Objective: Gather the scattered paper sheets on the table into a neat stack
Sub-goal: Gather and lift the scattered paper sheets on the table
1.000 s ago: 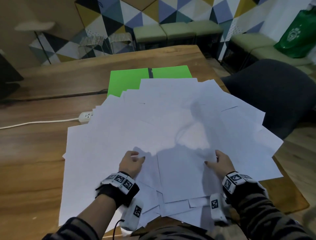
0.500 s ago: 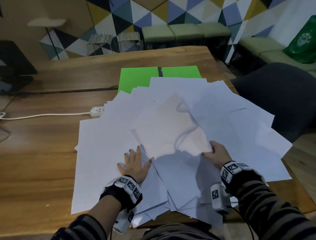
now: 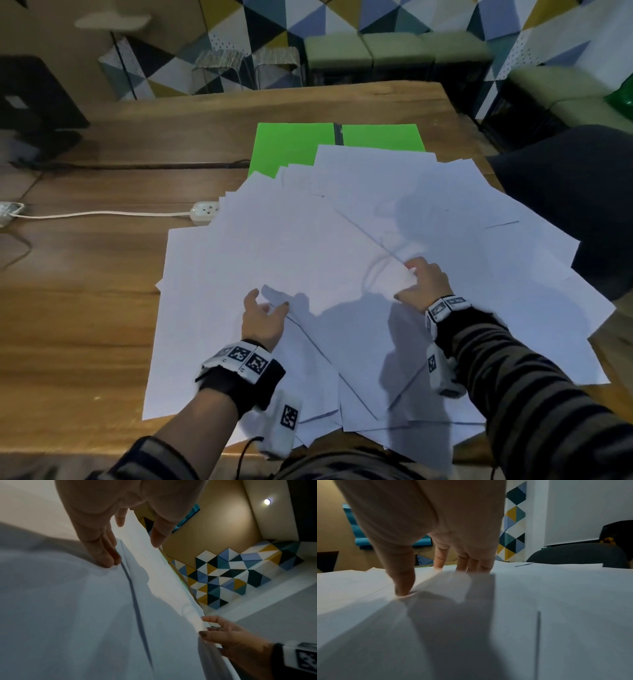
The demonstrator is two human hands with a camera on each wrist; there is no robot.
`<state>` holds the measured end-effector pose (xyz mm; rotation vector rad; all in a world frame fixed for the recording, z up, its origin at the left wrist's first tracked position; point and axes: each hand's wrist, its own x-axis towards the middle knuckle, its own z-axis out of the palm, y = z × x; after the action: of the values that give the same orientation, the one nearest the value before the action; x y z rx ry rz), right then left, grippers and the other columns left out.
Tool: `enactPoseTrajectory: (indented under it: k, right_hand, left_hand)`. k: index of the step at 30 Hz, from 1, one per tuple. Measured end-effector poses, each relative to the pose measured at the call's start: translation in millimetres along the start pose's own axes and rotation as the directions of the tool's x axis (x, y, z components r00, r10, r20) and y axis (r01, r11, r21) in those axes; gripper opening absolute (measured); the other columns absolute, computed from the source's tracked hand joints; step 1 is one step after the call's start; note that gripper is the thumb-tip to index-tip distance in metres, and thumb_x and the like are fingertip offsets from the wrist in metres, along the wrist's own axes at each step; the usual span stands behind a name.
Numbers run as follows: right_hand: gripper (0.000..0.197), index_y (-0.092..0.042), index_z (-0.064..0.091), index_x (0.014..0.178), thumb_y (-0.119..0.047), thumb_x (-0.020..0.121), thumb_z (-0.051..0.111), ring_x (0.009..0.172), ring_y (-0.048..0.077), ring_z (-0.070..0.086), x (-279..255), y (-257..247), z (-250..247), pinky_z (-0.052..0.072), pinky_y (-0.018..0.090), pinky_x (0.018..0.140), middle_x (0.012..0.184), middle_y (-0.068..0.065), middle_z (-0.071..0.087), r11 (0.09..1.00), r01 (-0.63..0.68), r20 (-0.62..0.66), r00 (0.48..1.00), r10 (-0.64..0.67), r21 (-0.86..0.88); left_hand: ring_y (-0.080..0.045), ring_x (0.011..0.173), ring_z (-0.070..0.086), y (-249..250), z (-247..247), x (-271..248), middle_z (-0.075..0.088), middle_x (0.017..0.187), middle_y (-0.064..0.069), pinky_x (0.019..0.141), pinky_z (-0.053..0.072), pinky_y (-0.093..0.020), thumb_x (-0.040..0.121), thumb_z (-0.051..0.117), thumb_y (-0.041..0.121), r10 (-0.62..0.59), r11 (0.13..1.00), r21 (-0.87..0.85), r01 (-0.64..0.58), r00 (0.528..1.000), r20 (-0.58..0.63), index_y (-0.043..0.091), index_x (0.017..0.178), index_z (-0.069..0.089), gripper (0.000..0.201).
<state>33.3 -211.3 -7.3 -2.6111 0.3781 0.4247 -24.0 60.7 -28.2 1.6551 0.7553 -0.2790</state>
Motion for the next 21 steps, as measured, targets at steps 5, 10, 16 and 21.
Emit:
enactPoseTrajectory:
  k: [5,10,16,21]
  right_hand:
    - [0.074,-0.018,0.040,0.128,-0.026,0.066,0.079,0.112,0.030,0.052,14,-5,1,0.043,0.031,0.092,0.120,0.017,0.053,1.000,0.022,0.094,0.995,-0.024,0.019]
    - [0.070,-0.015,0.044,0.118,-0.039,0.064,0.081,0.109,0.029,0.049,9,-12,6,0.041,0.033,0.092,0.119,0.013,0.052,0.998,0.032,0.168,0.985,-0.024,-0.049]
    - [0.071,-0.010,0.043,0.114,-0.044,0.064,0.081,0.110,0.029,0.050,-7,-27,17,0.042,0.035,0.093,0.122,0.012,0.044,1.000,0.007,0.177,0.984,-0.007,0.001]
    - [0.068,-0.011,0.042,0.115,-0.047,0.068,0.076,0.115,0.029,0.048,-17,-32,25,0.042,0.037,0.094,0.123,0.011,0.049,1.000,-0.007,0.159,0.987,0.007,0.001]
  left_hand:
    - [-0.037,0.122,0.050,8,5,3,0.050,0.135,-0.018,0.106,0.039,-0.049,0.085,0.063,0.019,-0.028,1.000,0.009,0.029,0.998,-0.058,0.015,0.145,0.021,0.073]
    - [-0.033,0.141,0.016,6,-8,0,0.024,0.152,-0.015,0.112,0.017,-0.048,0.083,0.066,0.028,0.103,0.934,0.350,0.078,0.877,-0.470,0.021,0.145,0.025,0.076]
    - [-0.035,0.139,0.016,2,-25,10,0.020,0.152,-0.017,0.111,0.020,-0.052,0.083,0.063,0.039,0.032,0.889,0.425,0.169,0.904,-0.426,0.019,0.148,0.014,0.084]
    - [-0.035,0.140,0.016,9,-22,3,0.016,0.154,-0.012,0.111,0.019,-0.051,0.085,0.061,0.040,0.037,0.904,0.412,0.117,0.937,-0.346,0.024,0.149,0.009,0.084]
